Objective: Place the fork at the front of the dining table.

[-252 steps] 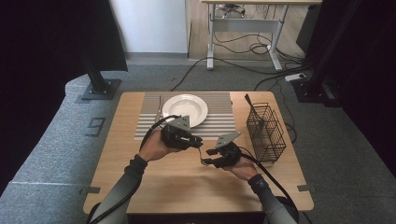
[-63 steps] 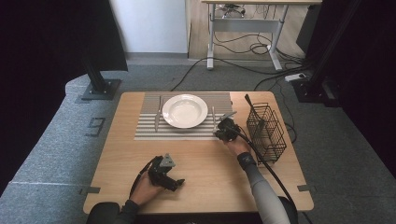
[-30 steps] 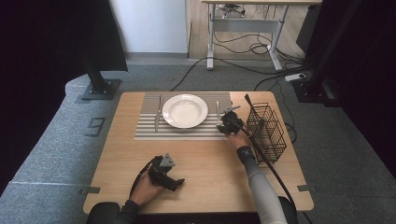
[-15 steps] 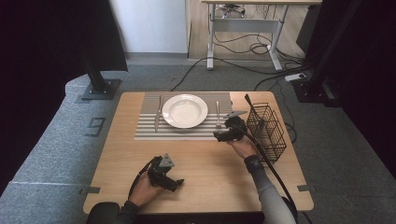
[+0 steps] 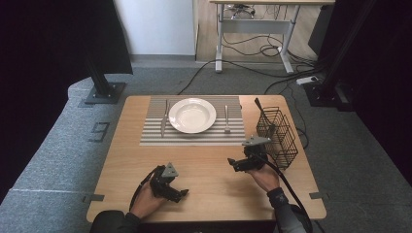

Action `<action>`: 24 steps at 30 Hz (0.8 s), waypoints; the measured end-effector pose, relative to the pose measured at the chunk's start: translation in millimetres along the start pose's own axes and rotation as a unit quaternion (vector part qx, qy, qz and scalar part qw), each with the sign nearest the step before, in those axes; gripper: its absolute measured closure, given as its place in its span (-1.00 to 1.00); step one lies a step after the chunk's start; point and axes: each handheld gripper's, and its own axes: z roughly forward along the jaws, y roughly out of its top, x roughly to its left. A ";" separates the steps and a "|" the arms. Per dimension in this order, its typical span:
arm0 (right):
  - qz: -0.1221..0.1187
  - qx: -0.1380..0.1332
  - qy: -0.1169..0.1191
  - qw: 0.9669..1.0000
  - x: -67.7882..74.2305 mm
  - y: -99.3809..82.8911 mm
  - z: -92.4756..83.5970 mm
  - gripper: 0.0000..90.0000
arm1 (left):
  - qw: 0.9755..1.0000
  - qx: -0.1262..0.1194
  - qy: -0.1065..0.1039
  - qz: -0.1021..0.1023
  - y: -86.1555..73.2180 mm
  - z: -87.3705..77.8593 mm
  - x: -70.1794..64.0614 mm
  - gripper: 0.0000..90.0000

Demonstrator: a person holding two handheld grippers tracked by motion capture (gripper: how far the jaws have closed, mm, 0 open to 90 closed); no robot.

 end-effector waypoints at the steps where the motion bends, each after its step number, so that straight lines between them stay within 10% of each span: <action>1: 0.000 0.000 0.000 1.000 0.0 0.0 0.0 -0.97 | 1.000 0.000 0.000 0.000 0.0 0.0 0.0 -1.00; 15: -0.002 0.046 0.004 0.999 1.6 -61.0 22.1 -1.00 | 1.000 0.000 0.000 0.000 0.0 0.1 -0.2 -1.00; 24: -0.011 0.048 0.004 0.999 0.9 -61.3 22.4 -1.00 | 1.000 0.000 0.000 0.000 0.2 0.3 -0.1 -1.00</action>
